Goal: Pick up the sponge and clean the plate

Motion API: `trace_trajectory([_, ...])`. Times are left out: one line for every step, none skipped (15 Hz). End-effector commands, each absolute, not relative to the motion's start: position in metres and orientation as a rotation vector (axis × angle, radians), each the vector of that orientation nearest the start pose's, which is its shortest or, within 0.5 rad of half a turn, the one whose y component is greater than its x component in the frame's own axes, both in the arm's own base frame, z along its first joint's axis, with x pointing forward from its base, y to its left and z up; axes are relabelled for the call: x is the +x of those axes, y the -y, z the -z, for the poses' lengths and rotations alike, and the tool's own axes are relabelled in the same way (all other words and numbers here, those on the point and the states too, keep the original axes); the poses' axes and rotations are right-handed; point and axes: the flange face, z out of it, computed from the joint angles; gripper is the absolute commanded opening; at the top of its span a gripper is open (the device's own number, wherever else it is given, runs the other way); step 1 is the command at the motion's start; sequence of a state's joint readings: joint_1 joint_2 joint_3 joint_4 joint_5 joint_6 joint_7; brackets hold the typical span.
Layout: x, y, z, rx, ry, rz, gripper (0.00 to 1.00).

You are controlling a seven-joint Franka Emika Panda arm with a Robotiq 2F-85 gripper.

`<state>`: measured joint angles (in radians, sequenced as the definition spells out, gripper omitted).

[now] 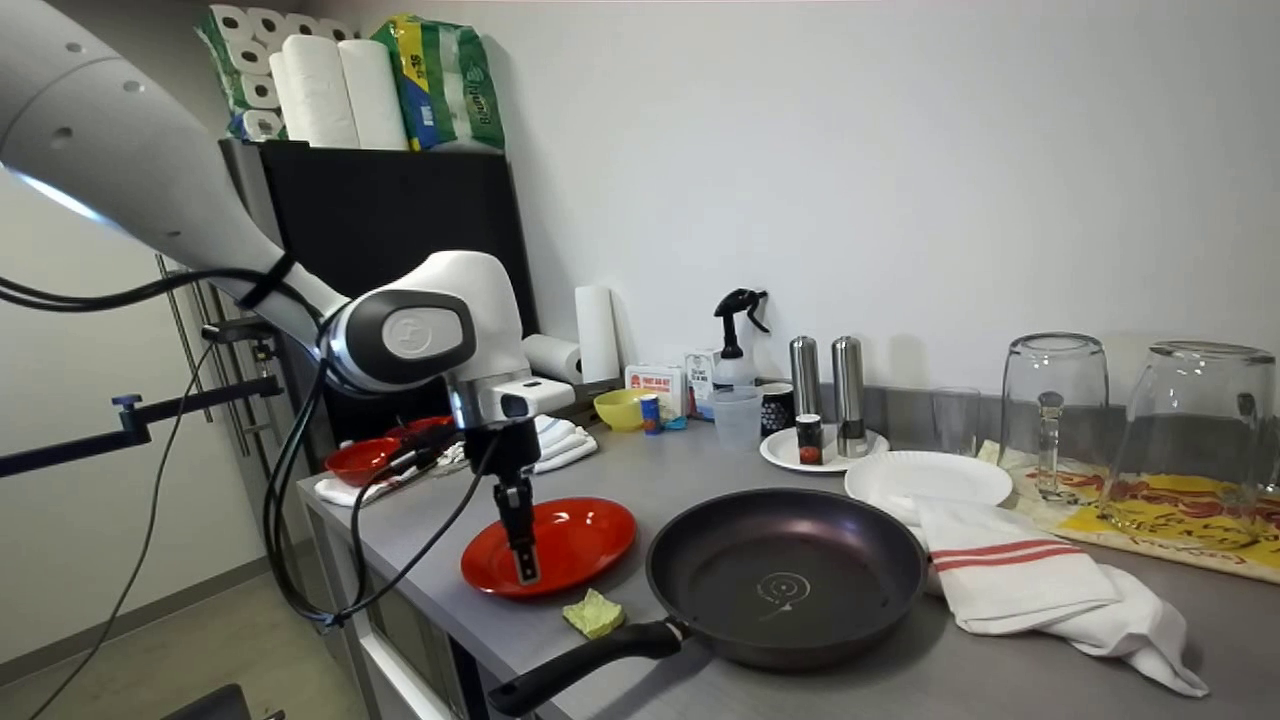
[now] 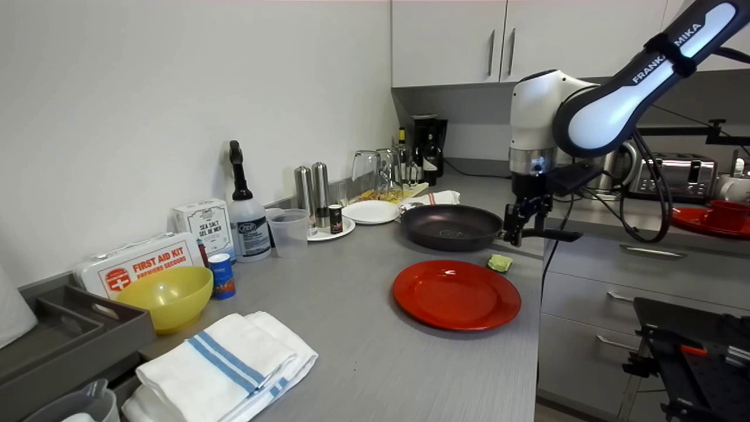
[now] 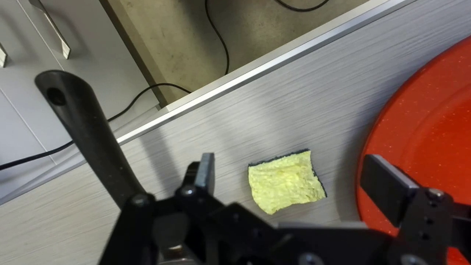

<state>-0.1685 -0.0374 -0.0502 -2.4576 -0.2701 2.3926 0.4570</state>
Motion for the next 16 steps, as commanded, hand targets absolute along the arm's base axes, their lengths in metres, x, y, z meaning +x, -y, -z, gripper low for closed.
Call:
trace_trajectory([0.465,0.100,-0.286,-3.241,-0.845,0.029,1.00])
trace_trajectory([0.464,0.099,-0.279,-3.238,-0.863,0.035,1.00])
trace_trajectory([0.464,0.098,-0.272,-3.236,-0.877,0.041,1.00])
trace_trajectory([0.463,0.096,-0.265,-3.235,-0.888,0.044,1.00])
trace_trajectory([0.462,0.095,-0.258,-3.232,-0.901,0.044,1.00])
trace_trajectory([0.460,0.093,-0.251,-3.230,-0.912,0.046,1.00])
trace_trajectory([0.460,0.093,-0.247,-3.226,-0.928,0.050,1.00])
trace_trajectory([0.460,0.092,-0.243,-3.222,-0.942,0.058,1.00])
trace_trajectory([0.460,0.092,-0.239,-3.219,-0.960,0.067,1.00])
trace_trajectory([0.460,0.092,-0.237,-3.216,-0.973,0.079,1.00])
trace_trajectory([0.461,0.092,-0.234,-3.212,-0.990,0.098,1.00])
trace_trajectory([0.462,0.092,-0.233,-3.208,-1.005,0.117,1.00])
trace_trajectory([0.463,0.092,-0.231,-3.203,-1.019,0.135,1.00])
trace_trajectory([0.464,0.092,-0.230,-3.200,-1.030,0.152,1.00])
trace_trajectory([0.464,0.092,-0.230,-3.197,-1.041,0.167,1.00])
trace_trajectory([0.465,0.092,-0.229,-3.197,-1.050,0.178,1.00])
